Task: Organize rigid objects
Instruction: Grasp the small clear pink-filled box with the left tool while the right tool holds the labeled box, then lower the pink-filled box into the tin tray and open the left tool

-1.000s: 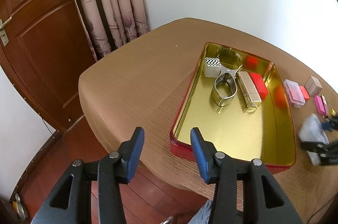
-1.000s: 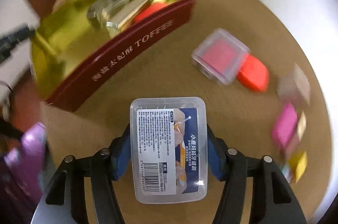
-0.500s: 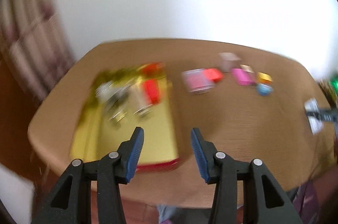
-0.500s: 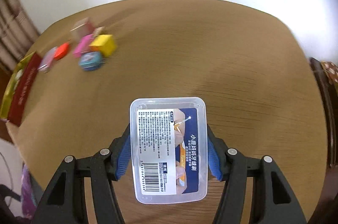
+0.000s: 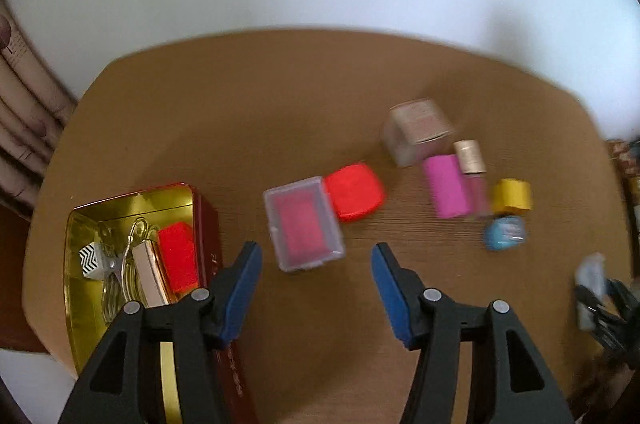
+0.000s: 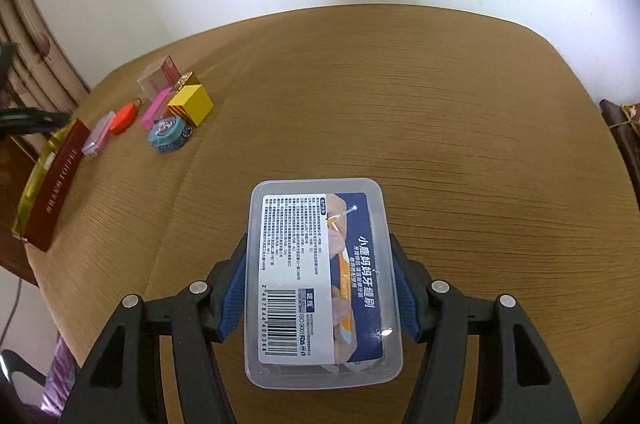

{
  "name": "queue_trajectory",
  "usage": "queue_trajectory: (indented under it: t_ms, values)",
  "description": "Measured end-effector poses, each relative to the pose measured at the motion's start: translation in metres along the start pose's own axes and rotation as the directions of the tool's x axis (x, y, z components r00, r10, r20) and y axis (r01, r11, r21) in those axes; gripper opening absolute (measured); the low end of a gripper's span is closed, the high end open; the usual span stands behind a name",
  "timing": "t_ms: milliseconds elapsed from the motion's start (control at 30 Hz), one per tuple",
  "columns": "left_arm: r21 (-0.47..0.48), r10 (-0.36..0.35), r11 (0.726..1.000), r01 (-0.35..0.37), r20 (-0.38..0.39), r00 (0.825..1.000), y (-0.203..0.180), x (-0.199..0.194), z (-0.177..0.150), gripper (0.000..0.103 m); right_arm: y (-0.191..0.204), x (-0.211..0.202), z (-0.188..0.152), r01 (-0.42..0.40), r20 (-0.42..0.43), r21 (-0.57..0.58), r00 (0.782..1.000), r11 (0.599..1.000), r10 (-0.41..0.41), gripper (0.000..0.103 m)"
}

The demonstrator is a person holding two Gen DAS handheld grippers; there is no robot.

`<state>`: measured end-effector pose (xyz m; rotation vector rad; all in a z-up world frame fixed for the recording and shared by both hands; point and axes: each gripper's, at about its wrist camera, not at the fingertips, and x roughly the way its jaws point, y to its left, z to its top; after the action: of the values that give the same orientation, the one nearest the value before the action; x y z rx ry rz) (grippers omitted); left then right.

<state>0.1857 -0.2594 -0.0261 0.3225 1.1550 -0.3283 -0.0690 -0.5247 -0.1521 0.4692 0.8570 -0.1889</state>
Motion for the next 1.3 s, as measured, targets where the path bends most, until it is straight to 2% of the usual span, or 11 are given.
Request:
queue_trajectory:
  t_ms: [67, 100, 167, 267, 600, 700, 767, 900, 1100, 1200, 1300]
  values:
    - [0.033, 0.056, 0.998, -0.055, -0.036, 0.998, -0.004, 0.018, 0.008, 0.059, -0.001, 0.0, 0.0, -0.012, 0.0, -0.004, 1.0, 1.0, 0.012, 0.058]
    - [0.031, 0.059, 0.998, -0.058, -0.054, 0.997, -0.004, 0.024, 0.009, 0.059, -0.002, -0.001, 0.0, -0.014, 0.001, -0.007, 1.0, 1.0, 0.014, 0.058]
    - [0.024, 0.032, 0.999, -0.03, -0.093, 0.995, -0.004, 0.036, 0.013, 0.059, -0.001, 0.001, 0.001, -0.022, 0.0, -0.011, 1.0, 1.0, 0.022, 0.058]
    - [0.028, 0.06, 0.998, -0.057, -0.134, 0.989, -0.002, 0.053, 0.017, 0.059, -0.002, 0.004, 0.003, -0.035, -0.001, -0.008, 0.999, 0.999, 0.035, 0.058]
    - [0.002, 0.031, 1.0, -0.031, -0.209, 0.977, 0.005, 0.089, 0.023, 0.059, -0.004, 0.002, 0.003, -0.046, -0.01, -0.006, 0.999, 0.999, 0.046, 0.059]
    - [-0.036, -0.025, 0.999, 0.019, -0.174, 0.984, 0.013, 0.088, 0.022, 0.056, -0.004, 0.002, 0.004, -0.045, -0.016, -0.005, 0.999, 0.999, 0.044, 0.059]
    - [-0.038, -0.033, 0.999, 0.027, -0.16, 0.987, 0.015, 0.085, 0.02, 0.055, -0.003, 0.002, 0.004, -0.04, -0.018, -0.006, 0.999, 0.999, 0.04, 0.059]
    - [-0.072, -0.035, 0.997, 0.028, -0.103, 0.994, 0.023, 0.065, 0.001, 0.055, -0.001, 0.004, 0.005, -0.032, -0.029, -0.016, 0.999, 0.999, 0.032, 0.059]
    - [-0.104, -0.077, 0.992, 0.077, -0.002, 0.997, 0.054, -0.017, -0.039, 0.055, 0.002, 0.007, 0.01, -0.018, -0.045, -0.033, 0.999, 0.999, 0.017, 0.059]
    - [-0.128, -0.052, 0.99, 0.051, -0.004, 0.999, 0.088, -0.04, -0.059, 0.055, 0.003, 0.008, 0.009, -0.008, -0.047, -0.033, 0.999, 0.999, 0.007, 0.059]
    - [-0.188, 0.055, 0.98, -0.061, -0.037, 0.998, 0.139, -0.048, -0.082, 0.055, 0.006, 0.009, 0.01, 0.006, -0.051, -0.035, 0.999, 0.999, -0.008, 0.059]
